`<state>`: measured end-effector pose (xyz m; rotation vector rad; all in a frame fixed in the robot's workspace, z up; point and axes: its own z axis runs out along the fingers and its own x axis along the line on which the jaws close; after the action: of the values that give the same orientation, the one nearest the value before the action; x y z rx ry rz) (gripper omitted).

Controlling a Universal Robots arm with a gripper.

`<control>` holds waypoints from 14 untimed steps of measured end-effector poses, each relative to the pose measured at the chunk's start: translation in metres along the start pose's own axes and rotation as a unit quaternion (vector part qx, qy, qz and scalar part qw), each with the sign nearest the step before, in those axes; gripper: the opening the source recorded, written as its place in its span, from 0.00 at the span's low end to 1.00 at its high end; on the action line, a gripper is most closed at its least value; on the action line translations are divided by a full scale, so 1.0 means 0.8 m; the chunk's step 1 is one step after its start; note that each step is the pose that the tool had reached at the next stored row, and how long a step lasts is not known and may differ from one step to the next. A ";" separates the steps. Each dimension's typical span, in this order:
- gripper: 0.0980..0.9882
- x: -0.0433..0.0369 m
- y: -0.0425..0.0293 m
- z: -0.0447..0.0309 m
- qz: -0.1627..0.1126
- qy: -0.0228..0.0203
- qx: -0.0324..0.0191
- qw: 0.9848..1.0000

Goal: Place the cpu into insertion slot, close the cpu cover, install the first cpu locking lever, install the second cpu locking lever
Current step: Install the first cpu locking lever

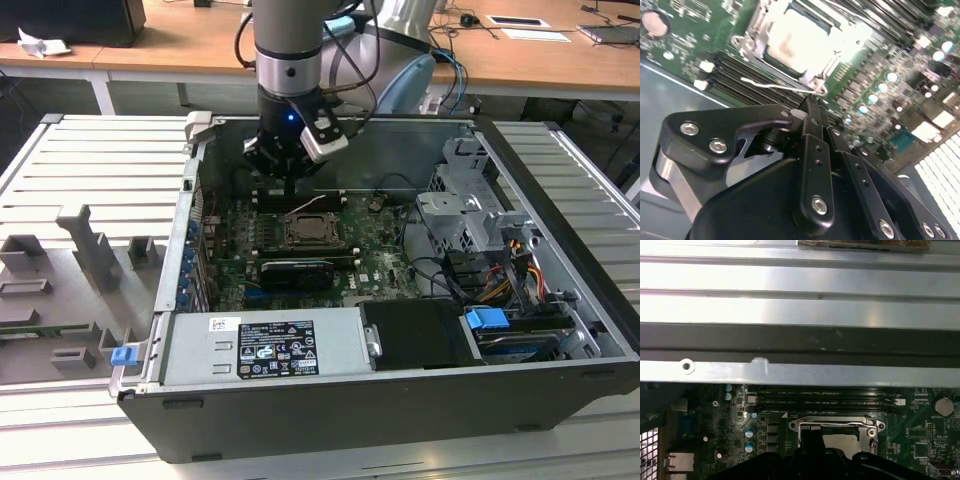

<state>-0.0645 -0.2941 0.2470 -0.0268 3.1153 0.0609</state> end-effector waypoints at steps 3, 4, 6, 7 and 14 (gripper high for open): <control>0.01 -0.012 -0.0004 0.0024 0.000 0.000 -0.007 1.000; 0.01 -0.013 -0.0003 0.0039 0.000 0.000 -0.011 1.000; 0.01 -0.013 -0.0006 0.0092 0.000 0.000 -0.011 1.000; 0.01 -0.013 -0.0007 0.0114 0.000 0.000 -0.011 1.000; 0.01 -0.013 -0.0009 0.0190 0.001 -0.001 -0.030 1.000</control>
<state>-0.0535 -0.2941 0.2320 -0.0252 3.1111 0.1552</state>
